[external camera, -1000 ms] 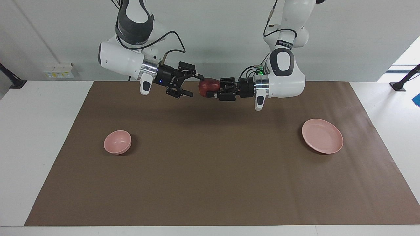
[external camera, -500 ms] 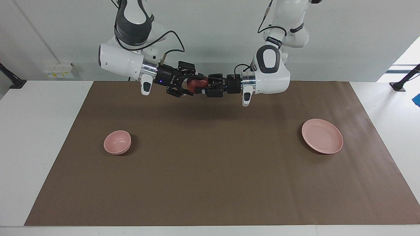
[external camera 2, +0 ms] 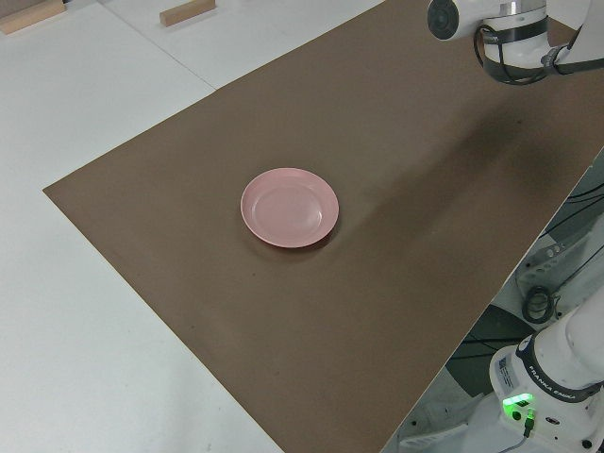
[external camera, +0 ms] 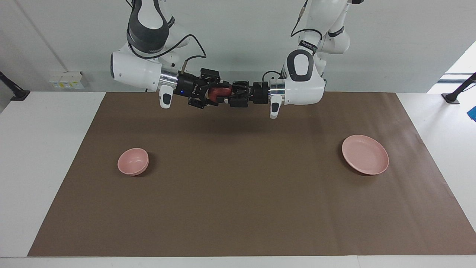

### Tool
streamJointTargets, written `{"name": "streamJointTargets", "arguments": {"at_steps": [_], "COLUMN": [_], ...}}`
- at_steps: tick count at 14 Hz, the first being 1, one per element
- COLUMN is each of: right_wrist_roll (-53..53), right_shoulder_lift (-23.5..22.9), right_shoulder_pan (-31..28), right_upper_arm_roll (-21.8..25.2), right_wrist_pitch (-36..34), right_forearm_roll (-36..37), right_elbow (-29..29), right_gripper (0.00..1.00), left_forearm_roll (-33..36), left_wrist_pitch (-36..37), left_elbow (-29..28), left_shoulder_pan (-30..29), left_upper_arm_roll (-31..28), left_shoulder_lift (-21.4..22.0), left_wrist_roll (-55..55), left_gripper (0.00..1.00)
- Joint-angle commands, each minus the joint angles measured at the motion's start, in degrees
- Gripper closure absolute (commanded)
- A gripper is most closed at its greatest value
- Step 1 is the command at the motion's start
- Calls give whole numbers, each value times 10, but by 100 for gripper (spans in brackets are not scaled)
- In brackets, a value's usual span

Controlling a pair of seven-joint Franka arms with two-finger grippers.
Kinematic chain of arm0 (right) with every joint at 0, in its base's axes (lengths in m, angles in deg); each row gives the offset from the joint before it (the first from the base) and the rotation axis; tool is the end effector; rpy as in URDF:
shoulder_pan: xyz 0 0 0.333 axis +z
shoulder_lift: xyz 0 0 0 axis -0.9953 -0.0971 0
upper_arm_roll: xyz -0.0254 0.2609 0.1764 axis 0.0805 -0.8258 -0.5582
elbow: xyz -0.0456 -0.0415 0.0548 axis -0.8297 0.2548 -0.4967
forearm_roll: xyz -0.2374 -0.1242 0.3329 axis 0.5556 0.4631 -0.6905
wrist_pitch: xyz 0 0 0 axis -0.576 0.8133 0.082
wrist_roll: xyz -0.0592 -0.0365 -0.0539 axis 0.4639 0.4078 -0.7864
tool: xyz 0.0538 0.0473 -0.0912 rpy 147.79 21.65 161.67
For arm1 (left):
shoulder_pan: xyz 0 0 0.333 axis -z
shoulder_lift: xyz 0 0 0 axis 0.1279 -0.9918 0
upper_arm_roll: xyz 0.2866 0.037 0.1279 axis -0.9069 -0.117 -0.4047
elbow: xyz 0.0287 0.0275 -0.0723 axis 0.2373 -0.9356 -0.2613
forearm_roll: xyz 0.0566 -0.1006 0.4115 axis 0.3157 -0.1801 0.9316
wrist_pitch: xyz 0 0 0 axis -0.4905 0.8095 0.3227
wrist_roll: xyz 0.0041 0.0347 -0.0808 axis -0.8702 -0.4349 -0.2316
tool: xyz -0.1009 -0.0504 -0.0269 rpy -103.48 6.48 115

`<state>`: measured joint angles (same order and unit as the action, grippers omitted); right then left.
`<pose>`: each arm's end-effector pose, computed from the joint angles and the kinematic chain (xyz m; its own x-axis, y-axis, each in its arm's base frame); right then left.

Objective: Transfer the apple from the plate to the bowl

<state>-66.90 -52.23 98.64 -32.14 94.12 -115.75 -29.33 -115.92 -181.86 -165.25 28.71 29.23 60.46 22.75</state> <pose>0.5448 0.1787 0.4895 0.9908 0.1324 0.0269 0.0830 -0.4393 -0.8945 0.4902 -0.4045 0.4400 0.2950 0.0439 -0.9545 0.9480 -0.1380 0.2867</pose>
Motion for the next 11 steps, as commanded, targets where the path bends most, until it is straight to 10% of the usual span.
{"name": "streamJointTargets", "arguments": {"at_steps": [1,3,7,11], "right_wrist_roll": [-2,-1,30,32], "right_shoulder_lift": [3,3,2,-10], "right_shoulder_pan": [-8,-7,-4,-4], "right_upper_arm_roll": [-2,-2,-2,-2], "right_wrist_pitch": [-10,-10,-18,-22], "right_forearm_roll": [11,13,32,43], "right_elbow": [-2,-3,1,18], "right_gripper": [0,1,100,100], "left_forearm_roll": [-14,-14,-14,-14], "left_wrist_pitch": [-7,-6,-8,-8], "left_elbow": [-16,-16,-16,-17], "left_shoulder_pan": [10,10,12,13], "left_upper_arm_roll": [-5,-5,-5,-5], "left_shoulder_lift": [18,19,19,19], "left_wrist_roll": [-7,-7,-6,-6], "left_gripper": [100,100,100,100]}}
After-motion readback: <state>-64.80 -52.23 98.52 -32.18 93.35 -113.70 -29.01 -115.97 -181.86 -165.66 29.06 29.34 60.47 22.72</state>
